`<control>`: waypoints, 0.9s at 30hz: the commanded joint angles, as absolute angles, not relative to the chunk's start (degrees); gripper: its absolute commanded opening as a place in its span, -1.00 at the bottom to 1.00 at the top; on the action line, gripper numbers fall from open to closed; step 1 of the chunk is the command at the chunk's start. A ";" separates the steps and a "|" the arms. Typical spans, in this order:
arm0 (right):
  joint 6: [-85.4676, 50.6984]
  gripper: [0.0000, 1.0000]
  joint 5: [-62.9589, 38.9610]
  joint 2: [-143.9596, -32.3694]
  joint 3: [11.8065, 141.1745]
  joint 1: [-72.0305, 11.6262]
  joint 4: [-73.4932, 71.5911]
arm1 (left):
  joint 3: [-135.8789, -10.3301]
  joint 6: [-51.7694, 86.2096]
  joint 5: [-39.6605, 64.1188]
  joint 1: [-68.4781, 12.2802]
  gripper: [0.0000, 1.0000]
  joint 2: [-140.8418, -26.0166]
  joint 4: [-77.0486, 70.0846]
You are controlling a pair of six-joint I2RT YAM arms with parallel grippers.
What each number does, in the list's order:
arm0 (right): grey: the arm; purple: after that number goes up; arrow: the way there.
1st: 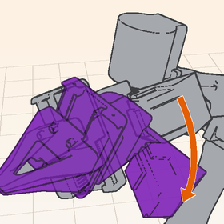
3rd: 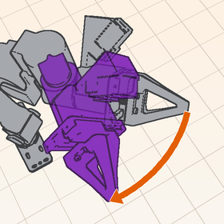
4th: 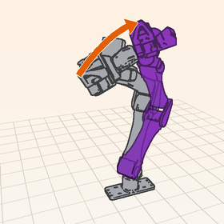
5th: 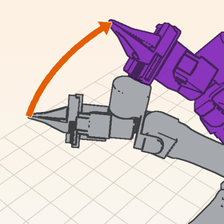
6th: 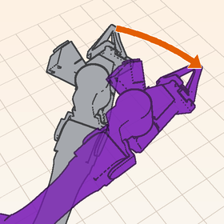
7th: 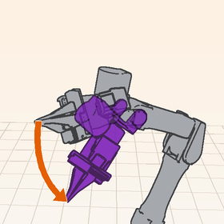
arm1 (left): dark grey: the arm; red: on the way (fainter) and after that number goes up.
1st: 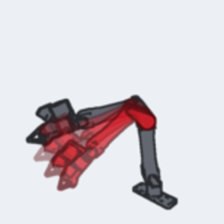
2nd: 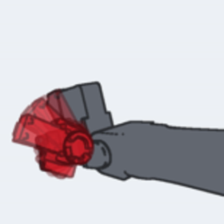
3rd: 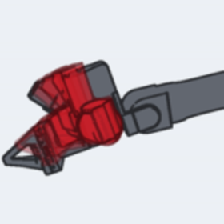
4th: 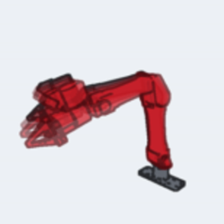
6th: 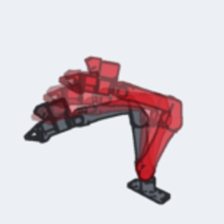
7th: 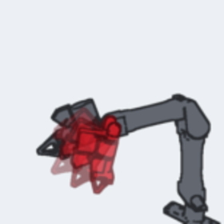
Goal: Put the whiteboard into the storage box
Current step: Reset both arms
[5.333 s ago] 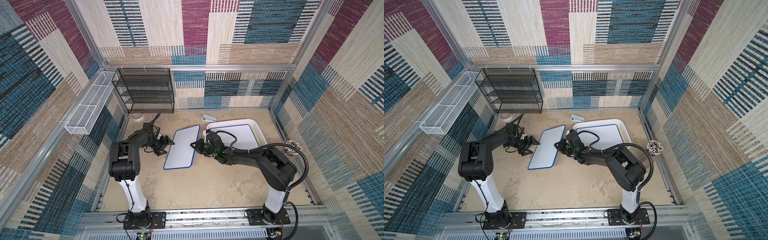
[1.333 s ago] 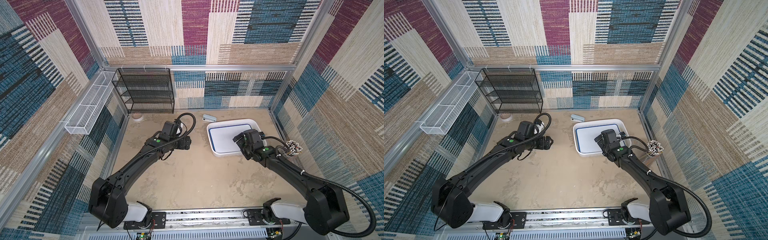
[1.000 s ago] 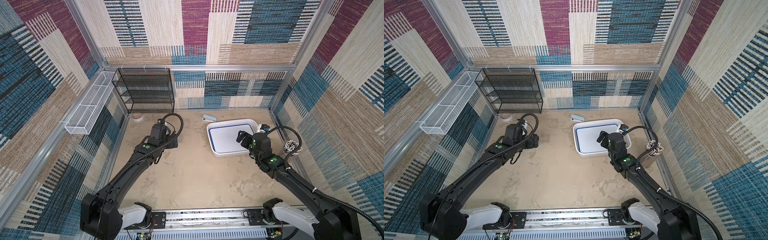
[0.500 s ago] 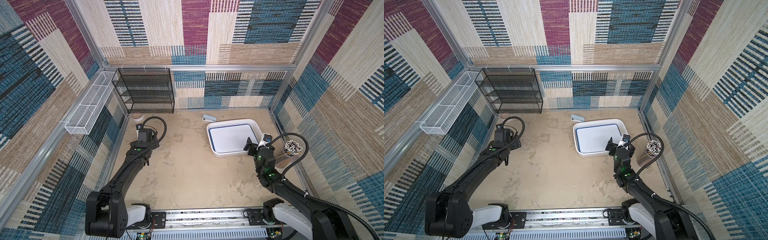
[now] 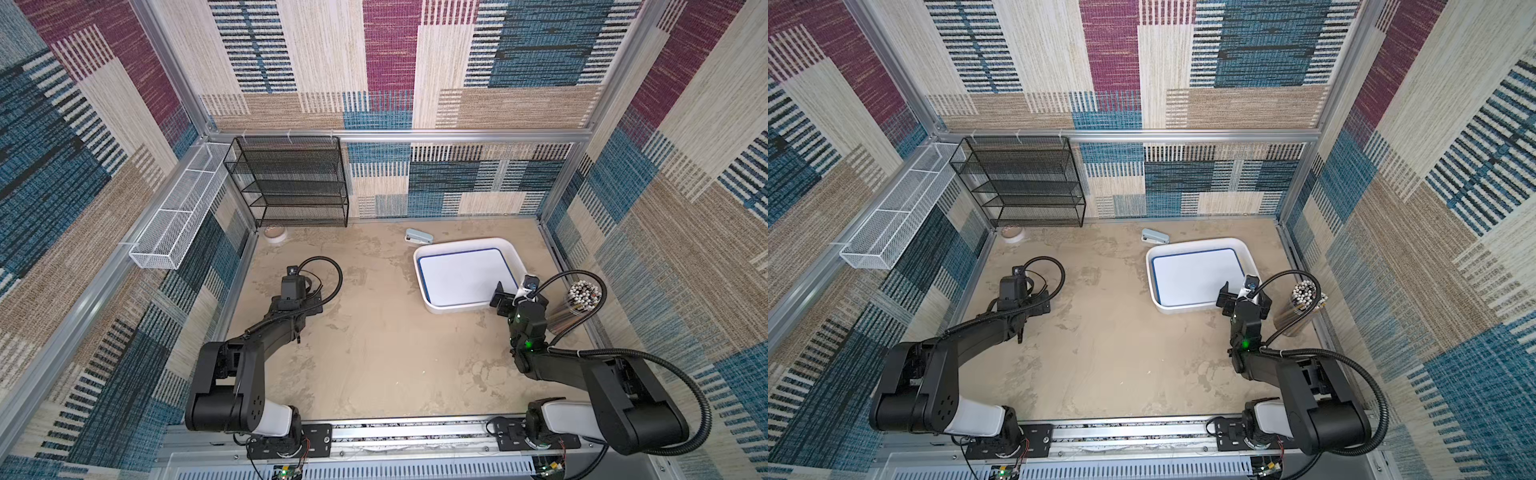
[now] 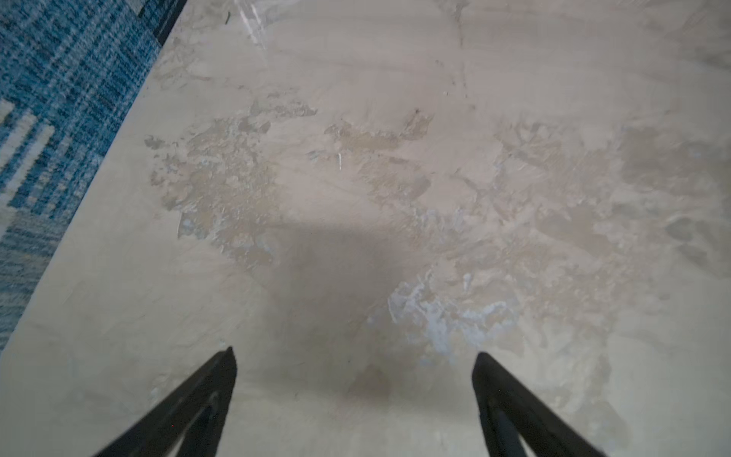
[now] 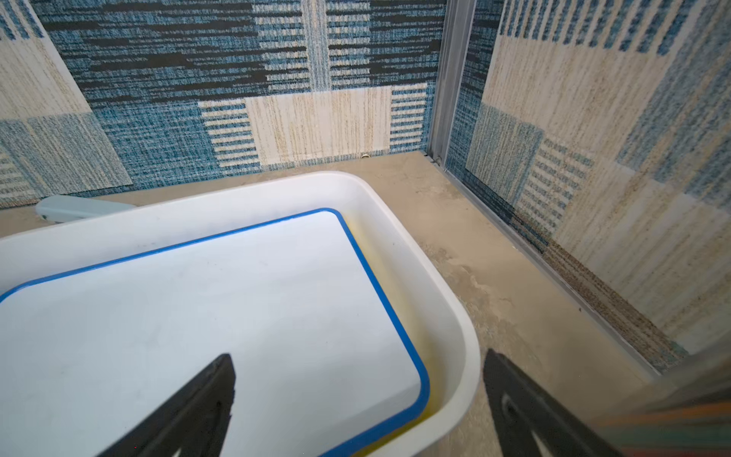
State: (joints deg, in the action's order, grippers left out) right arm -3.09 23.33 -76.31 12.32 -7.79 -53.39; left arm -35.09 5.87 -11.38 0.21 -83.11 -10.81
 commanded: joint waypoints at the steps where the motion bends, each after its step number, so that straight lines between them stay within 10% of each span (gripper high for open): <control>1: -1.91 1.00 20.74 -78.36 12.87 -6.42 -62.51 | -32.66 5.17 -3.12 3.02 0.91 -82.01 -21.84; 27: 0.26 1.00 10.28 -85.35 11.71 -2.55 -72.65 | -26.37 0.86 3.93 3.80 0.98 -87.65 -41.46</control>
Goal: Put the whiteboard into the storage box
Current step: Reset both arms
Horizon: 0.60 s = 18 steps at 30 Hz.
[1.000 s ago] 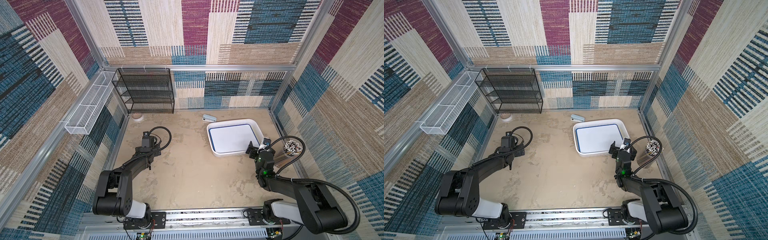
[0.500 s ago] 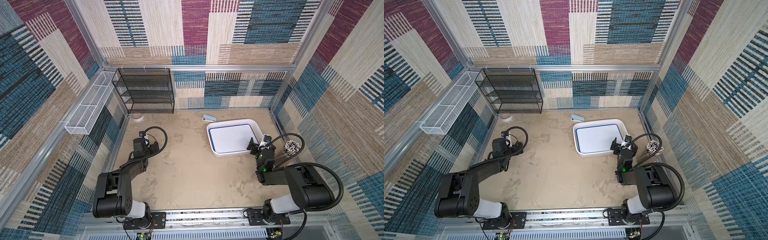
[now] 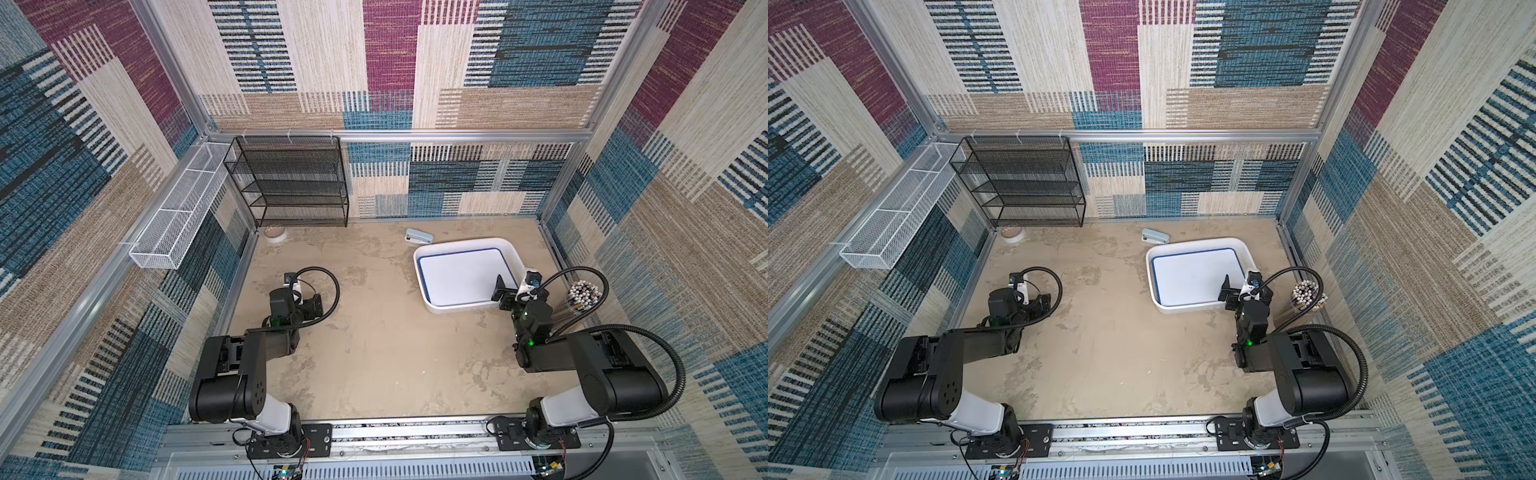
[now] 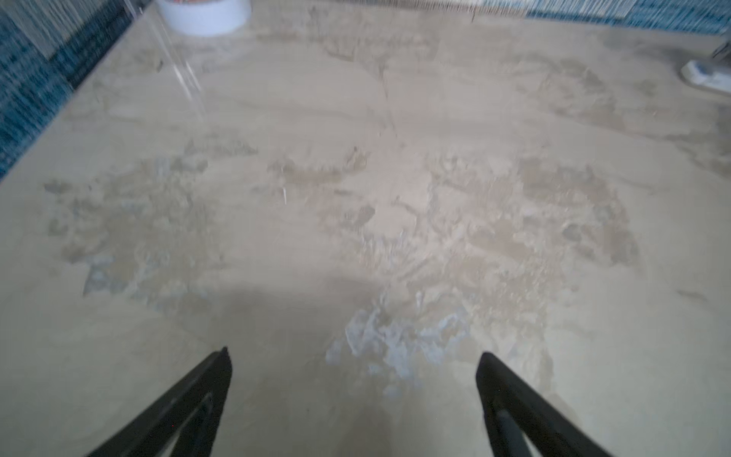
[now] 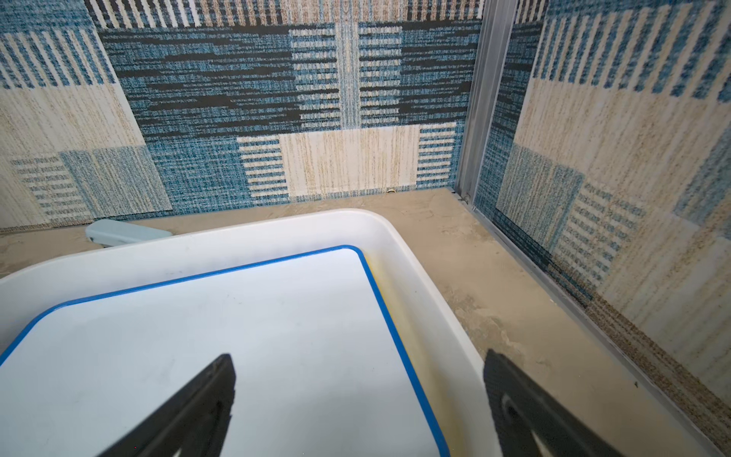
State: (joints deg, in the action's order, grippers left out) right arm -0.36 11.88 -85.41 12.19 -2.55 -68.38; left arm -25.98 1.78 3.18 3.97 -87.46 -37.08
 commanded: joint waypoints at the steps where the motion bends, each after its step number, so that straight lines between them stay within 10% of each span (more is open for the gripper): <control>1: 0.26 1.00 9.96 -85.62 11.48 -2.44 -73.22 | -26.93 0.75 3.85 3.74 0.98 -87.33 -39.74; 18: -0.01 1.00 3.97 -87.91 11.32 -0.09 -74.93 | -27.16 0.70 3.52 3.60 0.98 -87.76 -39.93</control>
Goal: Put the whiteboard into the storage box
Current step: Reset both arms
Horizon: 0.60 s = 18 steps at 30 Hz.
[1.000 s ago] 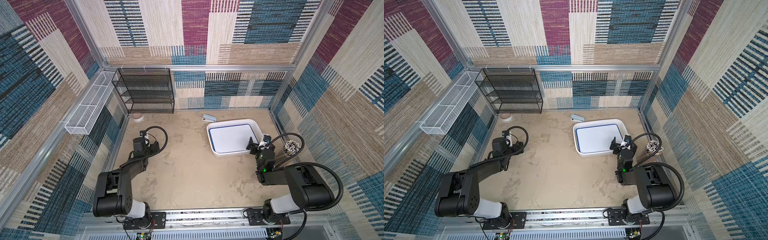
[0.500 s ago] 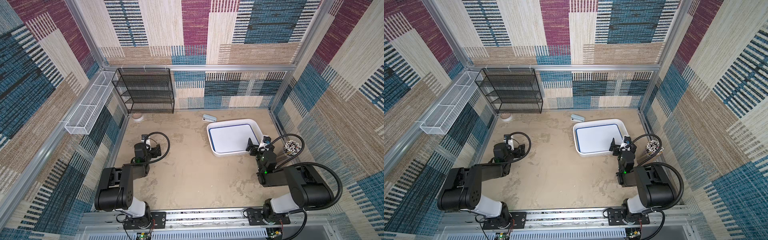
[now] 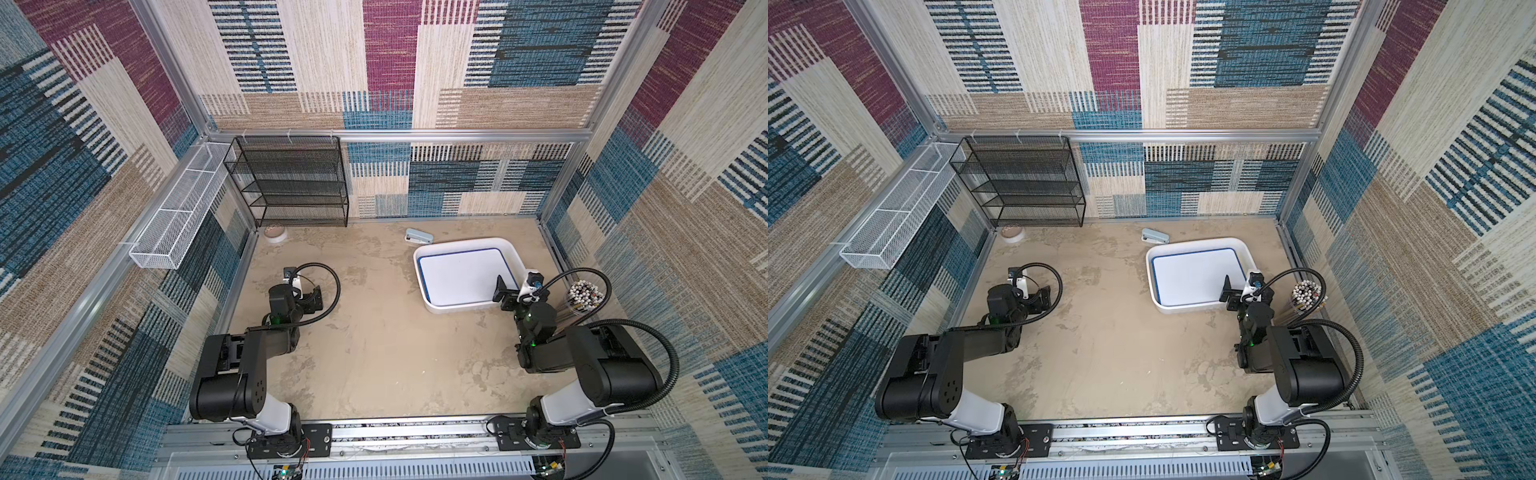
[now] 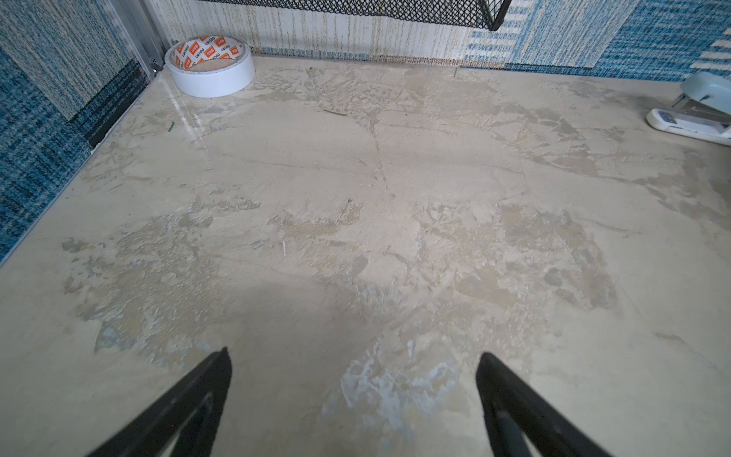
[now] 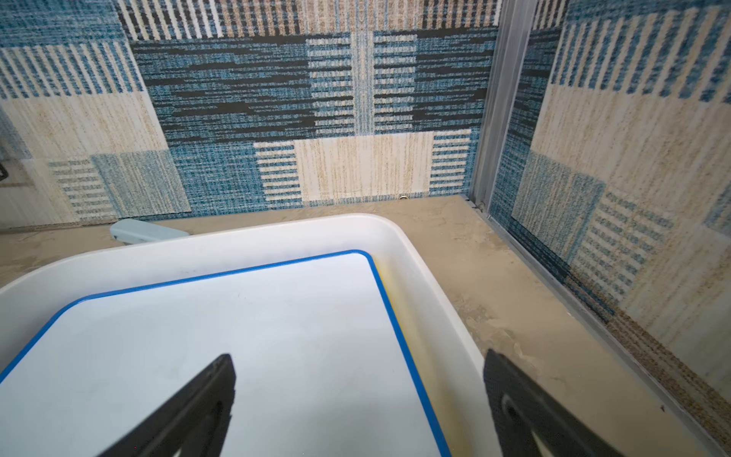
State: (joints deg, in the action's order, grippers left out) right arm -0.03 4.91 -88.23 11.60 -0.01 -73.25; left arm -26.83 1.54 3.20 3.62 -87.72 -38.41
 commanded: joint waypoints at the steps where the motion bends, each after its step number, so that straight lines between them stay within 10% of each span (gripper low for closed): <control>1: -0.09 1.00 3.82 -87.98 11.34 -0.09 -75.04 | -27.19 0.71 3.56 3.60 0.98 -87.80 -39.95; 18: -0.36 1.00 2.66 -88.52 12.57 0.35 -73.21 | -27.17 0.70 3.53 3.54 0.98 -87.75 -39.99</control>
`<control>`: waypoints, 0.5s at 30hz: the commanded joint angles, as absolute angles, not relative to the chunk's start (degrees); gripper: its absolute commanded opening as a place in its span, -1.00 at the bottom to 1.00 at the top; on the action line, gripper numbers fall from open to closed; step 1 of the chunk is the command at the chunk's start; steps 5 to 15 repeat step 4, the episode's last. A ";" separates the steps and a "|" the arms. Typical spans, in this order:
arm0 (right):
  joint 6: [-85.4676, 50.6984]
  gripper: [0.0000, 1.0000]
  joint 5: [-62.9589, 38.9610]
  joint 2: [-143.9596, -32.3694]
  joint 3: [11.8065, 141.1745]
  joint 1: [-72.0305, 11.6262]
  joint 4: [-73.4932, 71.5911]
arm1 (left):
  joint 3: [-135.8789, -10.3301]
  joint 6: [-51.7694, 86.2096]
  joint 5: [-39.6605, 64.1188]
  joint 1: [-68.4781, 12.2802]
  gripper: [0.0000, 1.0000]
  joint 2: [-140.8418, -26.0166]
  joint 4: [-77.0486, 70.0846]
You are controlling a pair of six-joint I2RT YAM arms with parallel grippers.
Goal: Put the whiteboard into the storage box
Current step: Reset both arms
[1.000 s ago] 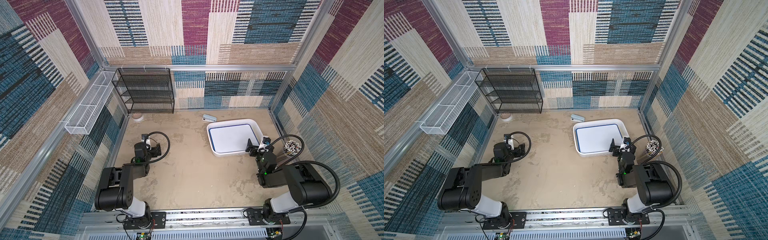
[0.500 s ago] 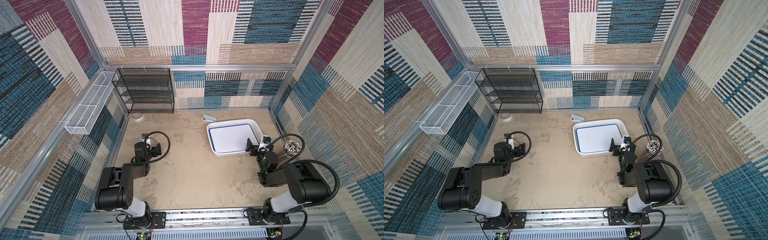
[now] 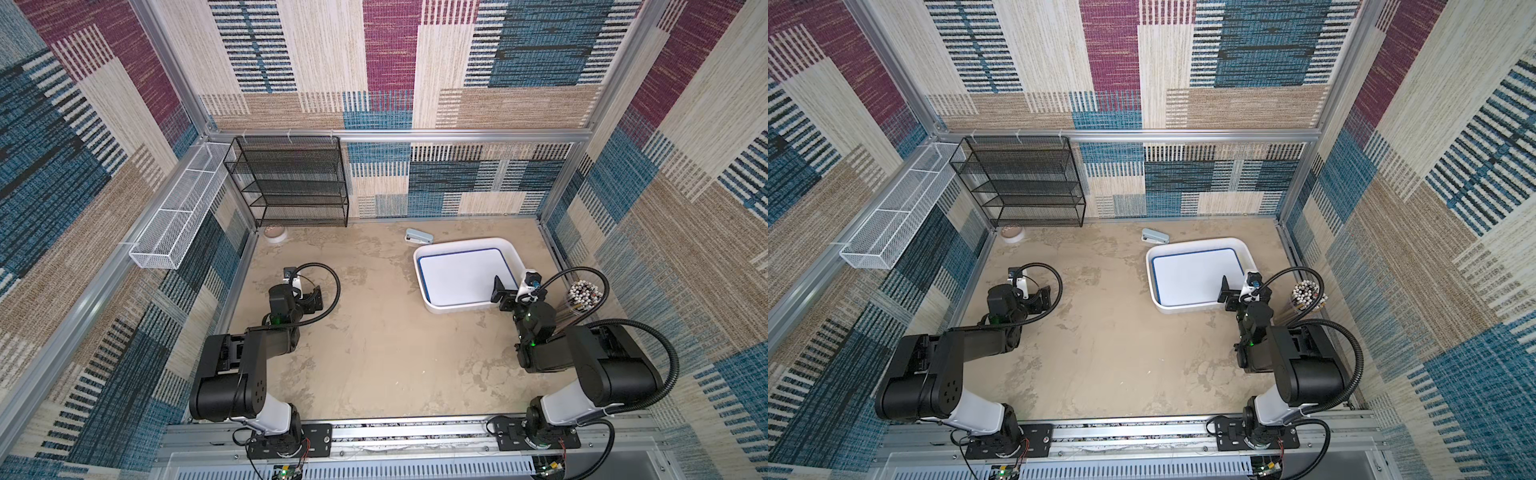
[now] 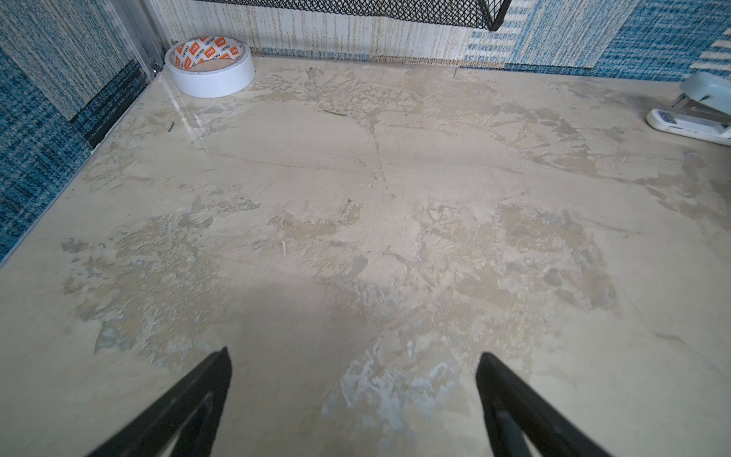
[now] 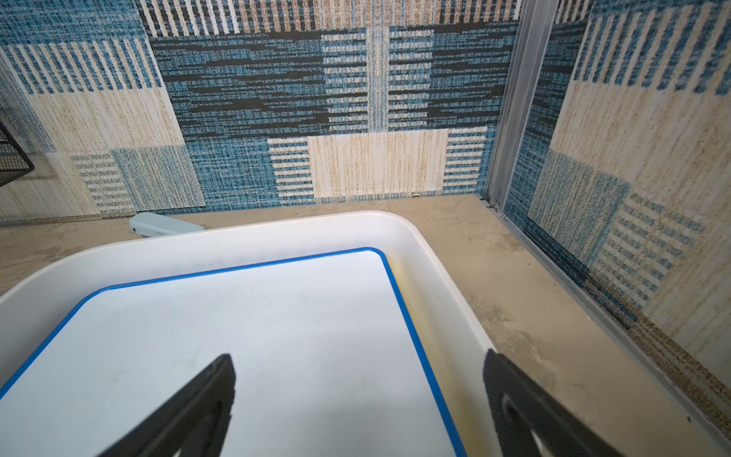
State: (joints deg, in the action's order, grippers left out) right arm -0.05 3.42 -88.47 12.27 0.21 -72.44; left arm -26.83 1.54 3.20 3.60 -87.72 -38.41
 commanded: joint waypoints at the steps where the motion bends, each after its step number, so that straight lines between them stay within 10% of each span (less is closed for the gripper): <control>1: -0.36 1.00 2.49 -88.34 12.21 0.35 -73.55 | -27.16 0.70 3.52 3.65 0.98 -87.67 -39.99; 15: -0.01 1.00 2.09 -87.98 11.60 0.35 -74.45 | -27.07 0.71 3.52 3.52 0.98 -87.57 -40.08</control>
